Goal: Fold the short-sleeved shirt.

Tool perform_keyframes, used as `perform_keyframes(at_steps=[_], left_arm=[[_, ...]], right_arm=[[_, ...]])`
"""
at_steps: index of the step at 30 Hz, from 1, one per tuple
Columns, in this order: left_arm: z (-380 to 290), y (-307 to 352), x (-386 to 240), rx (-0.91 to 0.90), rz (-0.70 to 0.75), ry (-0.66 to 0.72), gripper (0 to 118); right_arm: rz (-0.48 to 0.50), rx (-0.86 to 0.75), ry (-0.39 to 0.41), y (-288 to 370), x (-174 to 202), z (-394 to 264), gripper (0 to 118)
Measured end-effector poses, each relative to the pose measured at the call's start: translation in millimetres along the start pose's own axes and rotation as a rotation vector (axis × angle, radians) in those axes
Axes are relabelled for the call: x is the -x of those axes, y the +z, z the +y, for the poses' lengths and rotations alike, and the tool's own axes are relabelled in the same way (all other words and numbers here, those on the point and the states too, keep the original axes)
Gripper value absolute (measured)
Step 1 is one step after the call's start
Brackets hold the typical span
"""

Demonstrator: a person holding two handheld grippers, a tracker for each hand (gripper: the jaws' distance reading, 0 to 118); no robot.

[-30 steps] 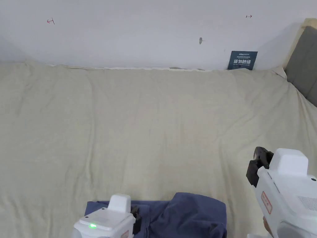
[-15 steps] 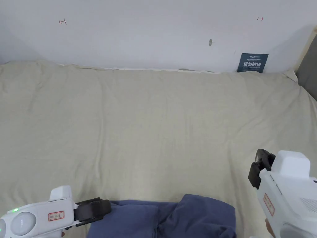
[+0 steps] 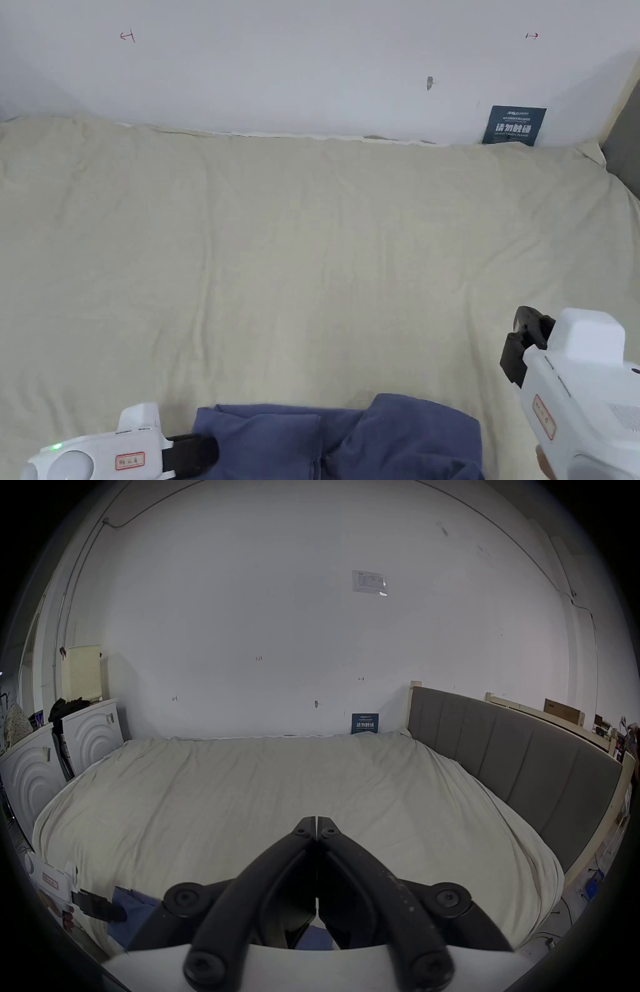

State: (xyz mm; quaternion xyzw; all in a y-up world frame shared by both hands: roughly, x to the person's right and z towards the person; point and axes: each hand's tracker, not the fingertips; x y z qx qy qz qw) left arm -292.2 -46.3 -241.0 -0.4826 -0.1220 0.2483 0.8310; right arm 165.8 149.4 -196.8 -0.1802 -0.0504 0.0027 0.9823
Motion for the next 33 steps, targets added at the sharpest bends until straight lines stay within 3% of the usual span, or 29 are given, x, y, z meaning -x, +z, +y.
perform_keyframes(at_steps=[2, 5, 9, 17, 20, 25, 33], left_arm=[[0, -1, -4, -0.007, 0.009, -0.009, 15], [-1, 10, -11, -0.040, 0.029, -0.014, 10], [0, 36, -14, -0.093, 0.040, -0.011, 8], [10, 101, 8, -0.183, 0.202, 0.030, 8], [11, 115, -17, -0.185, 0.261, -0.049, 8], [20, 107, -90, -0.161, 0.215, -0.176, 8], [15, 38, -187, 0.018, 0.131, -0.426, 8]], right_arm=[[0.001, -0.001, 0.000, 0, 0, 1, 2], [0.003, -0.005, -0.002, 2, -1, 2, 2], [0.006, -0.017, -0.005, 2, -3, 6, 2], [0.029, -0.038, -0.014, 5, -5, 9, 2], [0.035, -0.042, -0.019, 6, -5, 9, 2], [0.037, -0.043, -0.029, 9, -9, 8, 2], [0.012, -0.053, -0.045, 19, -23, 7, 2]])
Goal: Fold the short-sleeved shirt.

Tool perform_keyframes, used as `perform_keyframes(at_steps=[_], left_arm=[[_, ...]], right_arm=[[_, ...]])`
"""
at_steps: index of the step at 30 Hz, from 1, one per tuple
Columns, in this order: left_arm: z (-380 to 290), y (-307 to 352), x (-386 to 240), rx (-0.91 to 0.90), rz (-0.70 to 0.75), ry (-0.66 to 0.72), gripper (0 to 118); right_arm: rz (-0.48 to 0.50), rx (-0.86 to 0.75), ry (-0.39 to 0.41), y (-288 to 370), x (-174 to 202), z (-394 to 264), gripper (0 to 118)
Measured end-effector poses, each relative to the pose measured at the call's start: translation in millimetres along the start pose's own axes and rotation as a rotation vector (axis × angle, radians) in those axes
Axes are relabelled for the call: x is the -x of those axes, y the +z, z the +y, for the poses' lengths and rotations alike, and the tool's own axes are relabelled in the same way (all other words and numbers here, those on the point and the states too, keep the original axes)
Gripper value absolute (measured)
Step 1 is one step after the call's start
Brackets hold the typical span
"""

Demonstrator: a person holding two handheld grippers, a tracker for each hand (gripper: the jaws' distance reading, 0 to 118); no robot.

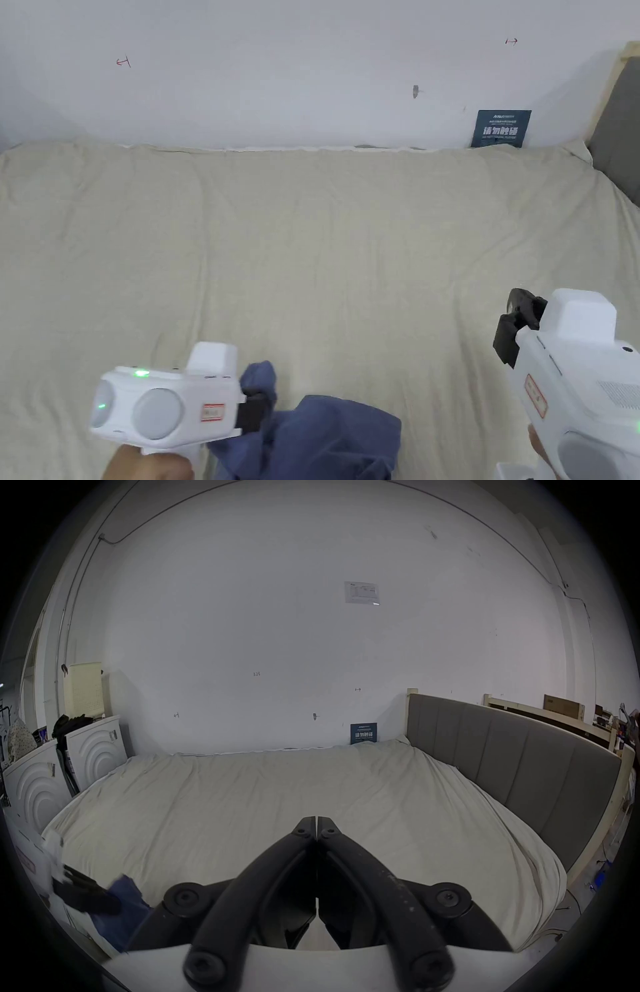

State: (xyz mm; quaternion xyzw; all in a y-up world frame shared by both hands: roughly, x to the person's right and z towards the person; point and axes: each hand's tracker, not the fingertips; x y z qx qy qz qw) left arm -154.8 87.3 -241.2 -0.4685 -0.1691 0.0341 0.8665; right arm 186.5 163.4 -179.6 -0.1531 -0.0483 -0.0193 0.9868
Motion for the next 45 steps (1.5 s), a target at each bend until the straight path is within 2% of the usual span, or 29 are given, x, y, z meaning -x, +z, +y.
perform_keyframes(at_steps=[7, 8, 9, 10, 11, 12, 14, 15, 21, 23, 25, 26, 27, 28, 29, 30, 31, 36, 41, 45], left_arm=[[-10, -75, -69, 0.131, -0.051, -0.037, 9], [-14, -83, -76, 0.143, -0.050, -0.052, 10], [-18, -89, -83, 0.144, -0.042, -0.054, 16], [-21, -95, -87, 0.143, -0.042, -0.052, 29], [-24, -98, -91, 0.147, -0.065, -0.046, 57], [-26, -99, -94, 0.153, -0.114, -0.030, 78], [-27, -94, -101, 0.137, -0.135, -0.012, 113], [-26, -89, -102, 0.114, -0.130, -0.007, 116], [-13, -37, -93, -0.153, -0.103, -0.013, 112], [-11, -21, -82, -0.255, -0.077, -0.008, 102], [-13, -9, -70, -0.336, -0.020, 0.001, 100], [-14, -6, -65, -0.353, 0.008, 0.007, 94], [-15, -5, -59, -0.373, 0.041, 0.015, 81], [-17, -5, -53, -0.387, 0.070, 0.022, 62], [-20, -6, -48, -0.387, 0.096, 0.009, 28], [-24, -9, -44, -0.381, 0.110, -0.004, 6], [-28, -16, -39, -0.375, 0.100, -0.005, 1], [-53, -44, -33, -0.272, 0.153, -0.078, 0], [-68, -75, -55, -0.187, 0.093, -0.083, 0], [-74, -91, -87, -0.157, 0.032, -0.141, 0]], right_arm=[[-0.042, 0.004, -0.005, 7, -16, -4, 2], [-0.047, 0.006, -0.007, 8, -18, -5, 2], [-0.051, 0.007, -0.008, 8, -20, -6, 2], [-0.057, 0.009, -0.010, 9, -21, -7, 2], [-0.061, 0.011, -0.011, 9, -23, -8, 2], [-0.064, 0.013, -0.012, 9, -25, -9, 2], [-0.069, 0.018, -0.013, 9, -27, -10, 2], [-0.070, 0.021, -0.012, 9, -28, -11, 2], [-0.073, 0.023, -0.013, 9, -29, -11, 2], [-0.072, 0.020, -0.013, 9, -27, -10, 2], [-0.069, 0.015, -0.011, 8, -26, -9, 2], [-0.068, 0.013, -0.010, 8, -24, -8, 2], [-0.066, 0.011, -0.009, 8, -23, -8, 2], [-0.064, 0.010, -0.007, 8, -22, -7, 2], [-0.061, 0.008, -0.005, 8, -21, -7, 2], [-0.057, 0.007, -0.003, 8, -20, -6, 2], [-0.054, 0.007, 0.000, 8, -18, -6, 2], [-0.040, 0.009, 0.001, 7, -15, -7, 2], [-0.034, 0.019, 0.008, 6, -15, -9, 2], [-0.045, 0.027, 0.012, 5, -23, -10, 2]])
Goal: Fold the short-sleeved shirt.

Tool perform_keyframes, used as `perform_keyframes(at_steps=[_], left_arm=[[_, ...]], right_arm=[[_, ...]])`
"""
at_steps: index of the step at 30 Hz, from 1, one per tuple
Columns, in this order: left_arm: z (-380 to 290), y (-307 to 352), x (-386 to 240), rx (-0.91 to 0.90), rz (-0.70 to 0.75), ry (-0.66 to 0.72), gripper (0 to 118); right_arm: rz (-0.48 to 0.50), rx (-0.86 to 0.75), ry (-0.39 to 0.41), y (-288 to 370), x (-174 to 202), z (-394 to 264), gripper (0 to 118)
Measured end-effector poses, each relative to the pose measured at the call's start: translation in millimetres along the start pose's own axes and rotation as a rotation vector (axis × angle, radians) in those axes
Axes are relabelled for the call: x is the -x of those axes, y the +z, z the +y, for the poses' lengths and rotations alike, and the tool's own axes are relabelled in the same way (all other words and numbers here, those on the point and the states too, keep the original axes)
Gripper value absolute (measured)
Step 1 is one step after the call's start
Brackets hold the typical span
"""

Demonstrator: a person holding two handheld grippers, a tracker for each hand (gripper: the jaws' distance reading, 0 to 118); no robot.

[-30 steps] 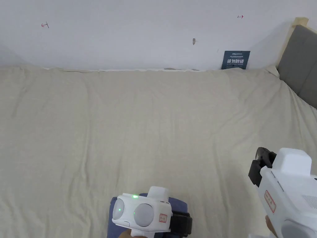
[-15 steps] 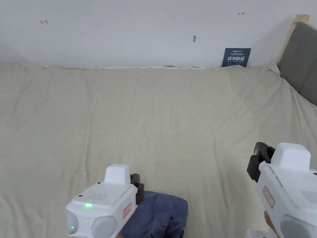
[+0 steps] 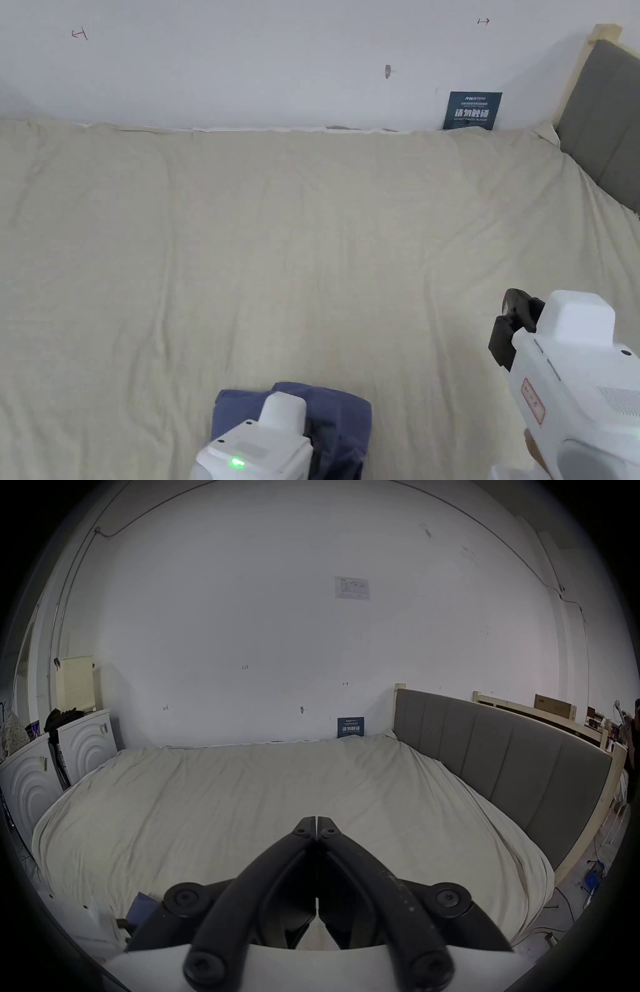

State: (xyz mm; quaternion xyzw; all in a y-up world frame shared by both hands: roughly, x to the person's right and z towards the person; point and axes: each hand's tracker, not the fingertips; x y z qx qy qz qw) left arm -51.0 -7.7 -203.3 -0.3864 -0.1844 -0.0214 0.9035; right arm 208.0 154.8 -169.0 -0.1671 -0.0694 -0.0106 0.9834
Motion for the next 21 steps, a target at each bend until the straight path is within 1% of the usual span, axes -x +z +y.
perform_keyframes(at_steps=[3, 6, 7, 9, 13, 15, 16, 17, 18, 21], left_arm=[[-5, -12, -21, 0.037, -0.035, -0.025, 0], [-20, -34, -35, 0.091, -0.044, -0.053, 0], [-25, -39, -38, 0.079, -0.032, -0.053, 0], [-29, -38, -40, 0.029, 0.001, -0.046, 0], [-29, -36, -42, 0.034, 0.009, -0.102, 0], [-17, -27, -38, 0.045, 0.001, -0.095, 0], [-10, -17, -36, 0.025, -0.009, -0.068, 0], [-3, -4, -33, -0.049, -0.029, -0.033, 0], [5, 9, -29, -0.103, -0.041, -0.027, 0], [34, 46, -21, -0.228, -0.020, -0.067, 0]], right_arm=[[-0.016, 0.005, -0.004, -1, -6, -1, 2], [-0.028, 0.012, -0.010, -3, -11, -4, 2], [-0.029, 0.015, -0.010, -3, -11, -4, 2], [-0.031, 0.019, -0.008, -3, -11, -5, 2], [-0.024, 0.024, -0.011, -1, -9, -8, 2], [-0.016, 0.025, -0.011, 0, -7, -7, 2], [-0.012, 0.019, -0.011, 3, -6, -6, 2], [-0.010, 0.011, -0.012, 5, -5, -5, 2], [-0.006, 0.005, -0.012, 7, -4, -4, 2], [0.007, -0.010, -0.009, 11, 1, 1, 2]])
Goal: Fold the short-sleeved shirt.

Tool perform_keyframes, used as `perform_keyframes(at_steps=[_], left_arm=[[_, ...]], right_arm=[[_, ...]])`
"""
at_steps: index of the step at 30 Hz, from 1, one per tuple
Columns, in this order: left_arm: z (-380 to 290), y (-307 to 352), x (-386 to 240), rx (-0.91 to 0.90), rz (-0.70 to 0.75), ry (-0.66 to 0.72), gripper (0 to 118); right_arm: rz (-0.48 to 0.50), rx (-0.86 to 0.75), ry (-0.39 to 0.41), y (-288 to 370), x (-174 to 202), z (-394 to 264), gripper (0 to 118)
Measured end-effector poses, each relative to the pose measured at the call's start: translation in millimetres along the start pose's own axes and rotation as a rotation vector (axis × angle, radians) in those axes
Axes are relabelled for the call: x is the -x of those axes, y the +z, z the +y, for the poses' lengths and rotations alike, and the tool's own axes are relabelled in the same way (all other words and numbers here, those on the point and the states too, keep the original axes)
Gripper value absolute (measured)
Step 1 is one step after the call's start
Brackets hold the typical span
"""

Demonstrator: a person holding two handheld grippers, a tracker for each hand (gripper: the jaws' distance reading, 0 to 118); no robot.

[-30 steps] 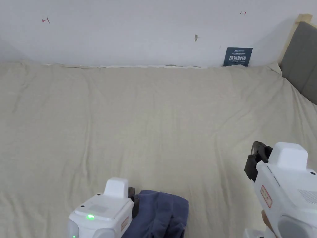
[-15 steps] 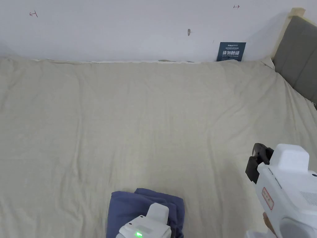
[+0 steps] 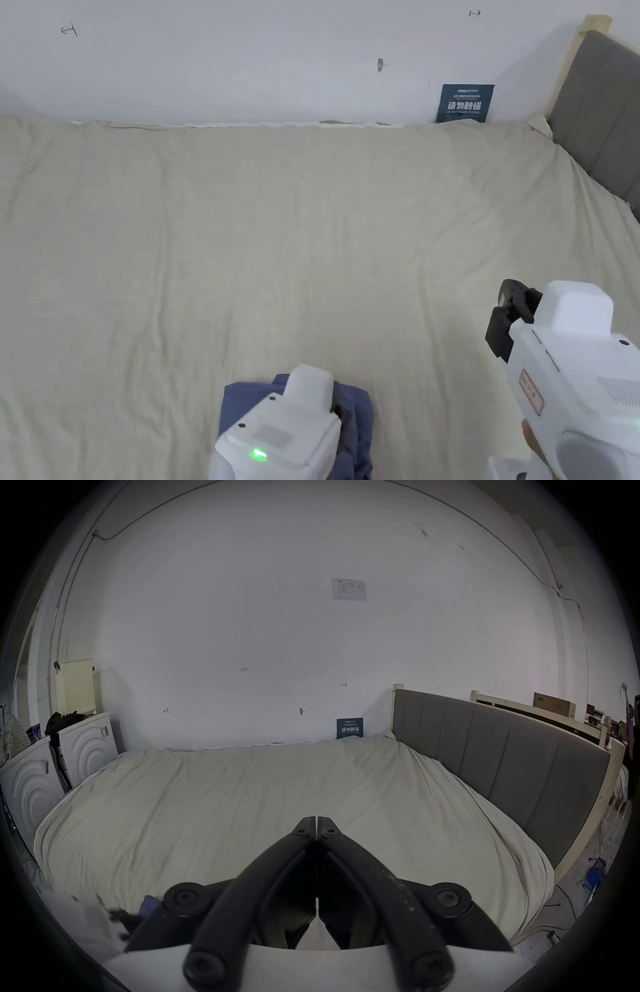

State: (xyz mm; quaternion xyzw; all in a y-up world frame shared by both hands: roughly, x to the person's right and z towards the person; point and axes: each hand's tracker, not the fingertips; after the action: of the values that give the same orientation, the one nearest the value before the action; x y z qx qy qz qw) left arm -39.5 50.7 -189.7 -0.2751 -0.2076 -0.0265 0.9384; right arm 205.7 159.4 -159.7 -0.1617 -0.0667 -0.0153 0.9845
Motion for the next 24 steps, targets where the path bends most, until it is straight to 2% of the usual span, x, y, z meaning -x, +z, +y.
perform_keyframes(at_steps=[6, 11, 24], left_arm=[[59, 52, 32, -0.205, 0.094, -0.030, 0], [82, 76, 60, -0.322, 0.219, -0.062, 0], [77, 100, 137, -0.402, 0.424, 0.018, 0]], right_arm=[[0.034, -0.049, 0.001, 10, 14, 11, 2], [0.050, -0.090, 0.019, 16, 28, 18, 2], [0.067, -0.146, 0.068, 22, 48, 26, 2]])
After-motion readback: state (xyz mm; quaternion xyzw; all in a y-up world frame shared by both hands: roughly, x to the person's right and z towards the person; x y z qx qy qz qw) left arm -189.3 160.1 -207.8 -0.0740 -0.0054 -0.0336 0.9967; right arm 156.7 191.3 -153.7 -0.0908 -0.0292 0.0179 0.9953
